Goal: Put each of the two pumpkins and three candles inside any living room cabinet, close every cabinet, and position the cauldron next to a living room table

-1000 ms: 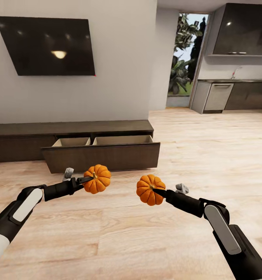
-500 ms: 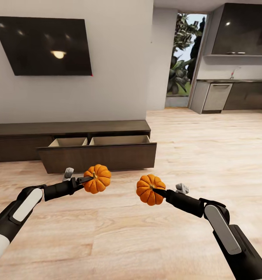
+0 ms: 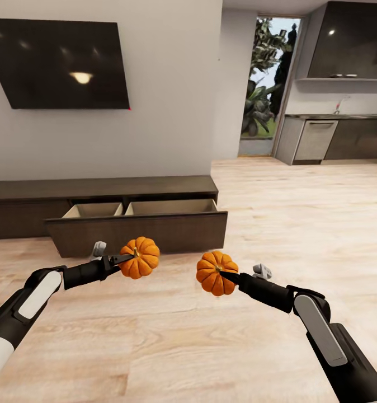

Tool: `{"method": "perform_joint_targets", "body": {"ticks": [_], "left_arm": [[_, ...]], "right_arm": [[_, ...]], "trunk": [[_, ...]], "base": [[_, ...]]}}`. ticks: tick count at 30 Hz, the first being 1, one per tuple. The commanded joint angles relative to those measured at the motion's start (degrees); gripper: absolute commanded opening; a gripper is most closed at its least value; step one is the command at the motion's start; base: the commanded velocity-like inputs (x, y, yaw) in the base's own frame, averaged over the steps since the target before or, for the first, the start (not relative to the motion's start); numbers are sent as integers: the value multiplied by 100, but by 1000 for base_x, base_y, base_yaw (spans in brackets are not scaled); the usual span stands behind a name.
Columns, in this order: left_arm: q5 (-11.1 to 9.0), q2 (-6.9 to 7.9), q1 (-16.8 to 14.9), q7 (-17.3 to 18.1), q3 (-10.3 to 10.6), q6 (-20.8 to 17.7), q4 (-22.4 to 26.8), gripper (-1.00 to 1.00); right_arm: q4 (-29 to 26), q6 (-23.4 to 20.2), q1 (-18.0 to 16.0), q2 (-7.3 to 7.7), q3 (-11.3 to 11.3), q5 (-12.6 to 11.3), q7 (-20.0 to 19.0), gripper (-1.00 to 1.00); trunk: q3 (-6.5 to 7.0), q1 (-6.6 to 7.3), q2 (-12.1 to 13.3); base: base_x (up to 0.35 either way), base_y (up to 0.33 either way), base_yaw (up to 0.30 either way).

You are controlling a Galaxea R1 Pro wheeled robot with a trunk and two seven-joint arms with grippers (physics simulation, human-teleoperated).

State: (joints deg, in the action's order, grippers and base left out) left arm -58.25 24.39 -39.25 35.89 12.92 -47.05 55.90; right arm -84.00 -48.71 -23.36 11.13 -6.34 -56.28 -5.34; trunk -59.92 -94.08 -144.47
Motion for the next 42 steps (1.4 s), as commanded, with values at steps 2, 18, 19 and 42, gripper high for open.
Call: {"method": "perform_joint_targets", "body": {"ticks": [2,18,19,42], "left_arm": [[-55,4,-4,-3,9,-32,0,-100],[-55,4,-4,-19,-4,-22,257,-100],[-55,4,-3,-18,-12,-22,275,-100],[-64,5,5,-312,-45,-84,659,-100]], "right_arm": [[-2,-16,-4,3,-3,11,-38,-100],[-2,-13,-4,3,1,17,-31,-100],[-2,-12,-5,1,0,18,-29,-100],[153,-23,-176,8,205,-59,592,-100]], "trunk": [[-5,-2,-2],[17,1,-1],[17,1,-1],[460,52,26]], "base": [[275,0,0],[42,0,0],[0,0,0],[0,0,0]]}}
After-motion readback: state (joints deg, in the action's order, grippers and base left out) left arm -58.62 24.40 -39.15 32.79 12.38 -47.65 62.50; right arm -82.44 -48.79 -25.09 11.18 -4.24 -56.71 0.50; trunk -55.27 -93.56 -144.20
